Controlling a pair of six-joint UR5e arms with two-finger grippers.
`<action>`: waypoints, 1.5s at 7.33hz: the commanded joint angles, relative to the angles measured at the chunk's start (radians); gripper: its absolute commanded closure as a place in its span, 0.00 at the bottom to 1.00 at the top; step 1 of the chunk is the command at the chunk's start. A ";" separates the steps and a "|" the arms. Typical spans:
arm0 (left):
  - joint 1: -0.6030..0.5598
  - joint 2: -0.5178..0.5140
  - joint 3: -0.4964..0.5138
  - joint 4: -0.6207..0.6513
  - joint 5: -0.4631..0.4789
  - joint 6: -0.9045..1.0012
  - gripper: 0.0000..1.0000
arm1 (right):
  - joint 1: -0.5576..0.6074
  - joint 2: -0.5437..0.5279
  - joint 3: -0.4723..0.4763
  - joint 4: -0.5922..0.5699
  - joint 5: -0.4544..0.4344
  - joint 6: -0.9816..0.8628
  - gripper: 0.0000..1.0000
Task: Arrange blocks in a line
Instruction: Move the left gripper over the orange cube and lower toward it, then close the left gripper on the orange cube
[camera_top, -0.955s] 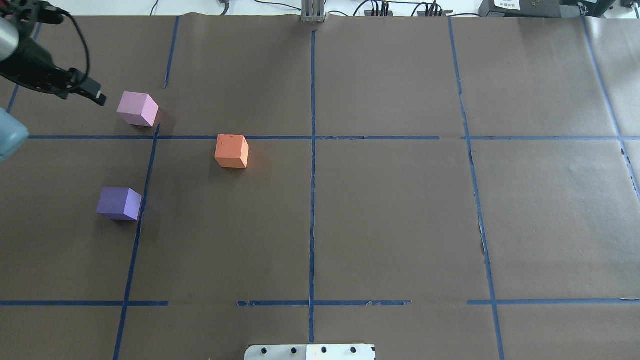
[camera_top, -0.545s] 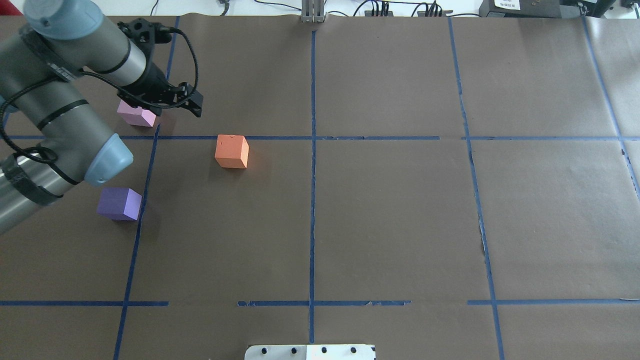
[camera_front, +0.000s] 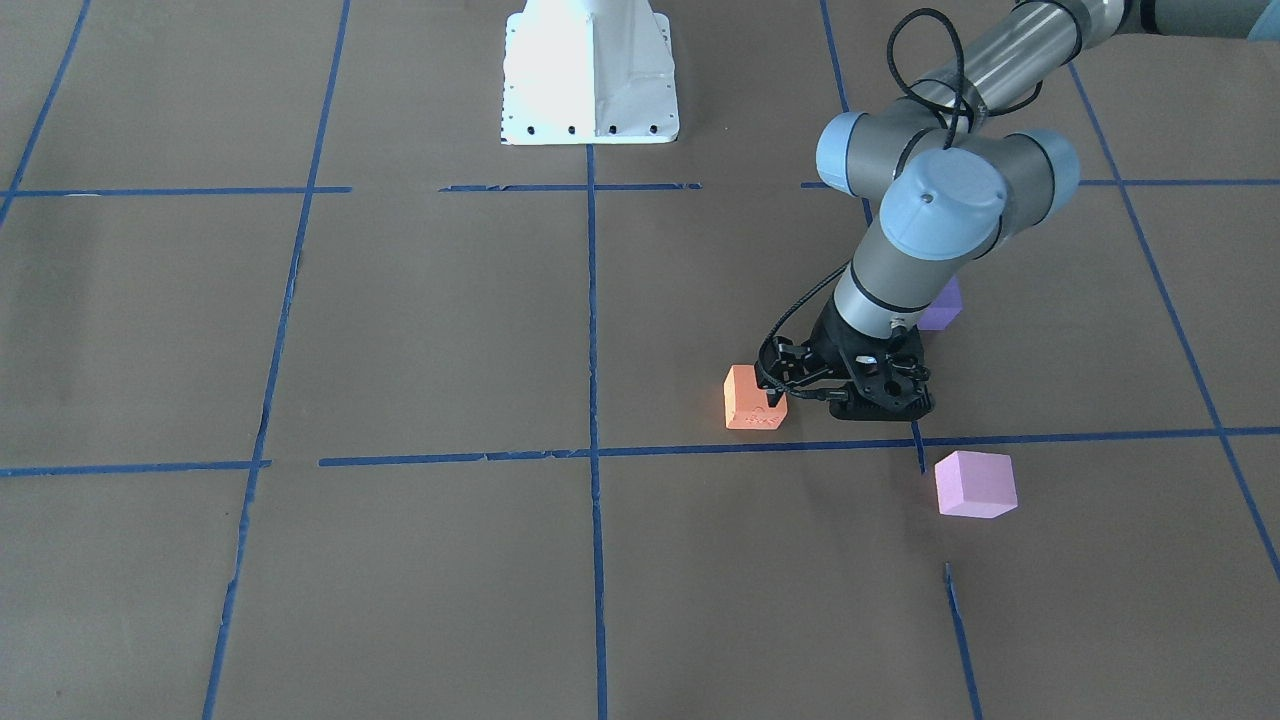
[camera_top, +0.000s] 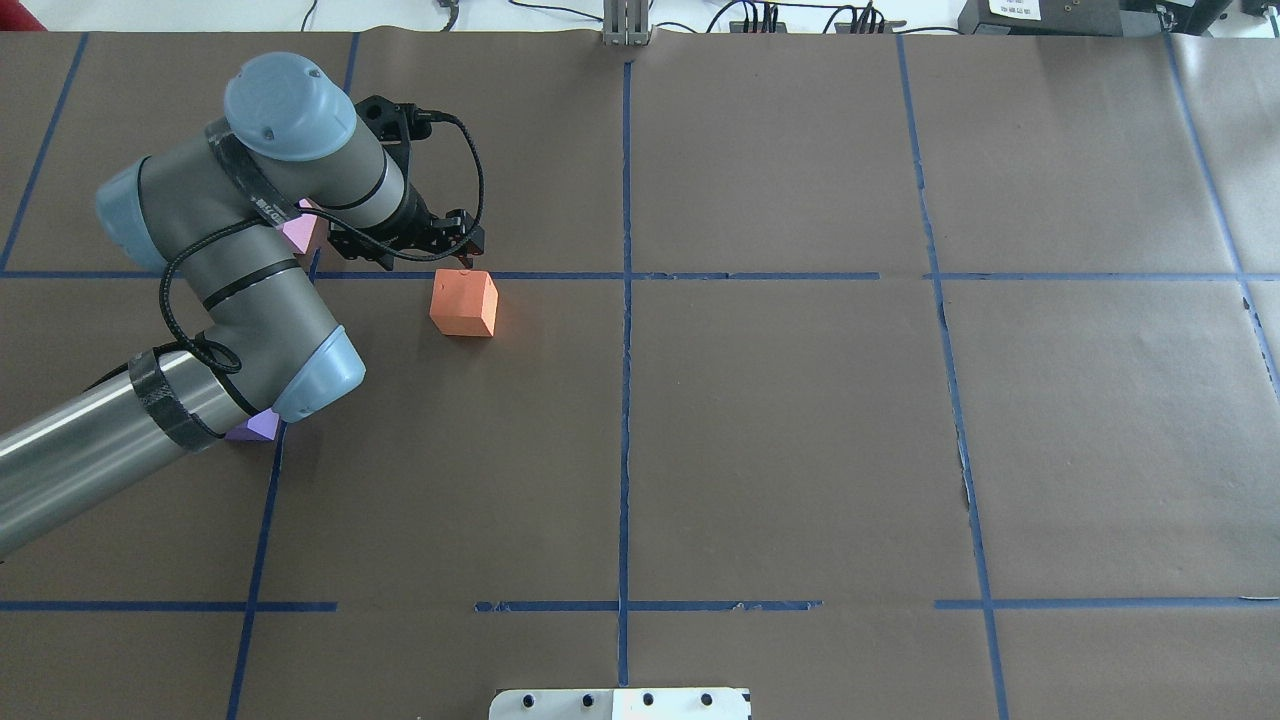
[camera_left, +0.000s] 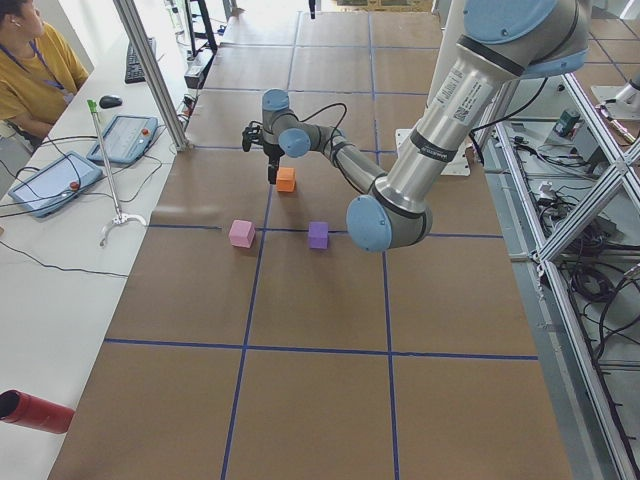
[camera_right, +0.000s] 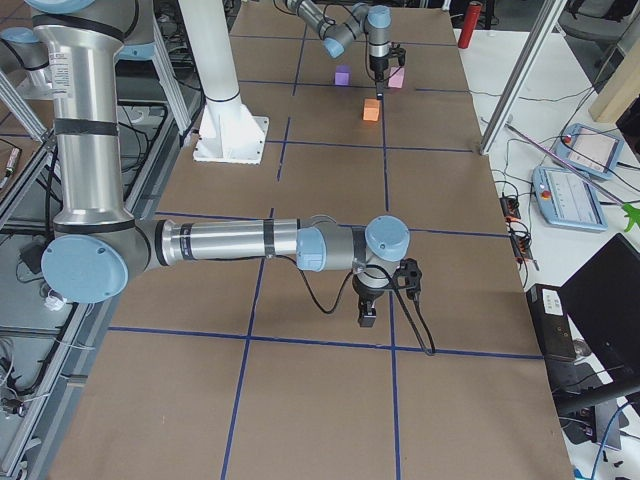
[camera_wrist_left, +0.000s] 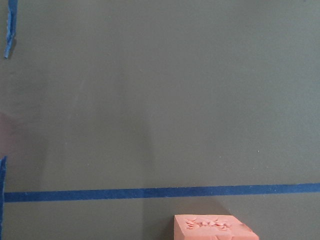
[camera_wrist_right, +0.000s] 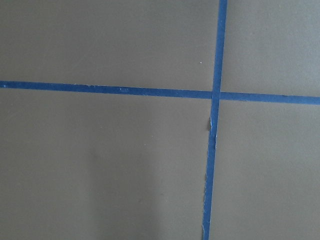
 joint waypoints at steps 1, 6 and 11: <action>0.033 -0.028 0.044 -0.004 0.004 -0.041 0.00 | 0.000 0.000 -0.002 0.000 0.000 0.000 0.00; 0.069 -0.023 0.078 -0.008 0.004 -0.054 0.30 | 0.000 0.000 -0.002 0.000 0.000 0.000 0.00; -0.044 0.138 -0.090 -0.039 -0.108 0.076 0.83 | 0.000 0.000 0.000 0.000 0.000 0.000 0.00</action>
